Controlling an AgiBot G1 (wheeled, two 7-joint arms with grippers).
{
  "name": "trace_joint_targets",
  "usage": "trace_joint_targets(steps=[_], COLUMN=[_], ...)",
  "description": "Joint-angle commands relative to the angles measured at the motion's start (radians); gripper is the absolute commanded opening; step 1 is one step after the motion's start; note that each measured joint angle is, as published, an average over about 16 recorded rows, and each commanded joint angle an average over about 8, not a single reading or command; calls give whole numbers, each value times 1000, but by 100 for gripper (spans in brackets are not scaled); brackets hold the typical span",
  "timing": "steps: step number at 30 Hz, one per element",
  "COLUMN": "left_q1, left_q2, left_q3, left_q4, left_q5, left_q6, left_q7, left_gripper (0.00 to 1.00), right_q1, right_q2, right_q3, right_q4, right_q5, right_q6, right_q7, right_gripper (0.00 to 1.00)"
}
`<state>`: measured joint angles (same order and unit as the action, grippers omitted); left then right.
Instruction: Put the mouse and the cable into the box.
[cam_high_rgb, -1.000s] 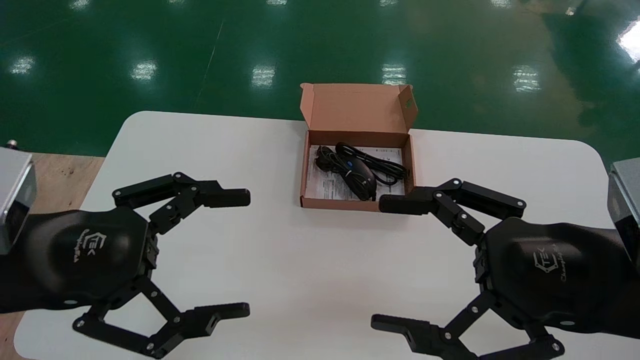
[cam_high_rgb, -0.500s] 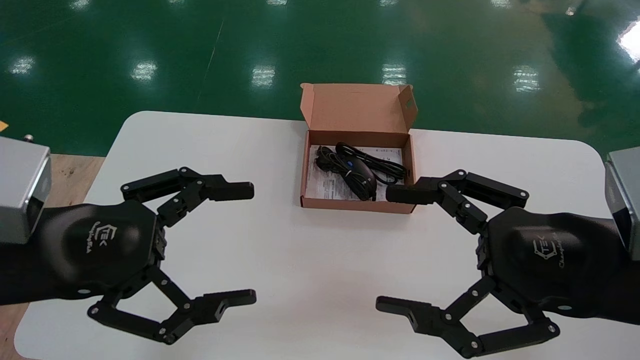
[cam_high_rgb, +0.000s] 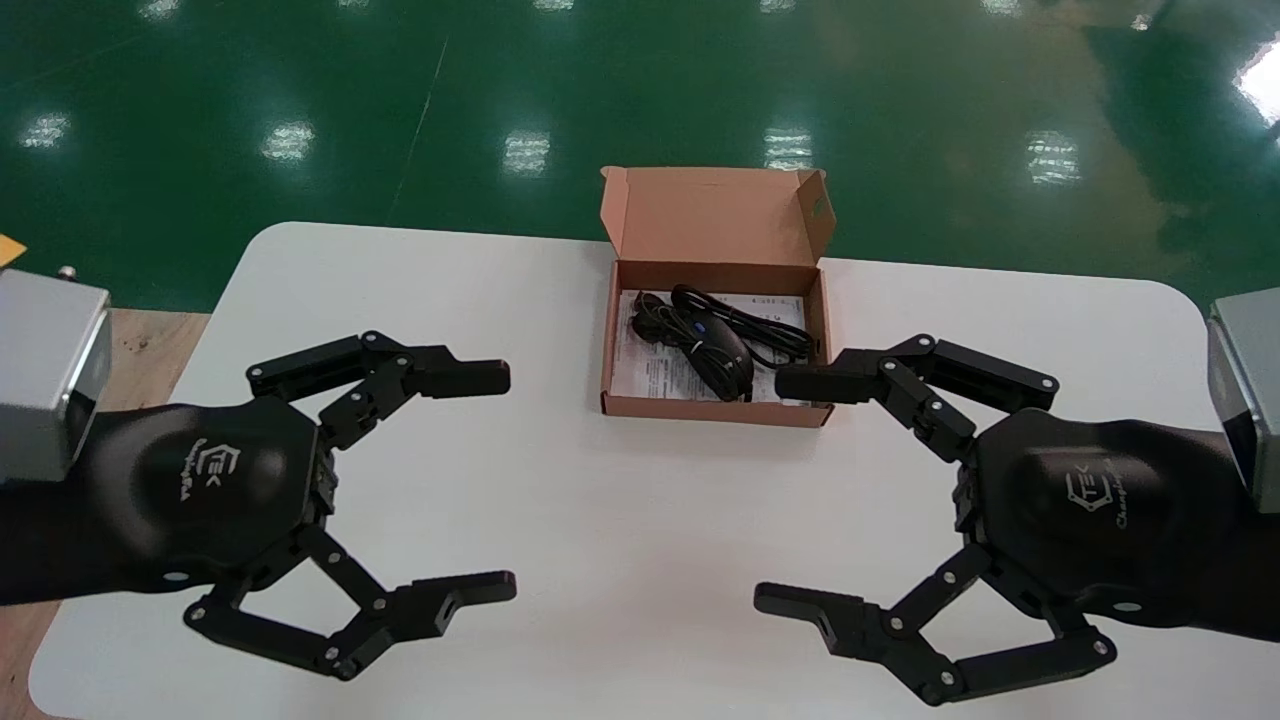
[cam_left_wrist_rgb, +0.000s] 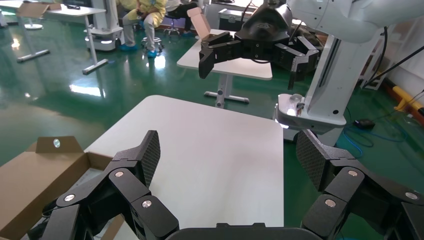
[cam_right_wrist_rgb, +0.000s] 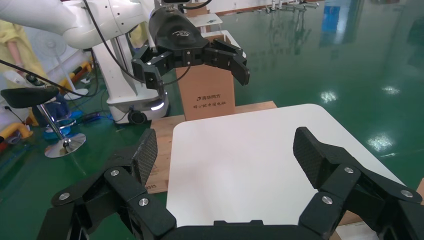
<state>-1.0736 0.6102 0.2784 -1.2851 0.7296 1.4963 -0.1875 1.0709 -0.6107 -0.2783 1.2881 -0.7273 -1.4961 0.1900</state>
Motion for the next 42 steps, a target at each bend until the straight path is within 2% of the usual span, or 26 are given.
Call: trace_joint_targets(steps=[1,42], left_q1=[0,-2], left_q2=[0,3], left_q3=[1,3], left_q4=[1,3], left_q5=[0,2], left_q6=[0,-3], left_q7=[0,2], left_gripper=[100,100], right_q1=[1,3], right_q2=[0,0], right_q3=[0,-1], right_q4=[-1,-4], right_q5=[-1,-3], right_q6=[0,1], right_q7=[-1,-2], right_gripper=[100,100])
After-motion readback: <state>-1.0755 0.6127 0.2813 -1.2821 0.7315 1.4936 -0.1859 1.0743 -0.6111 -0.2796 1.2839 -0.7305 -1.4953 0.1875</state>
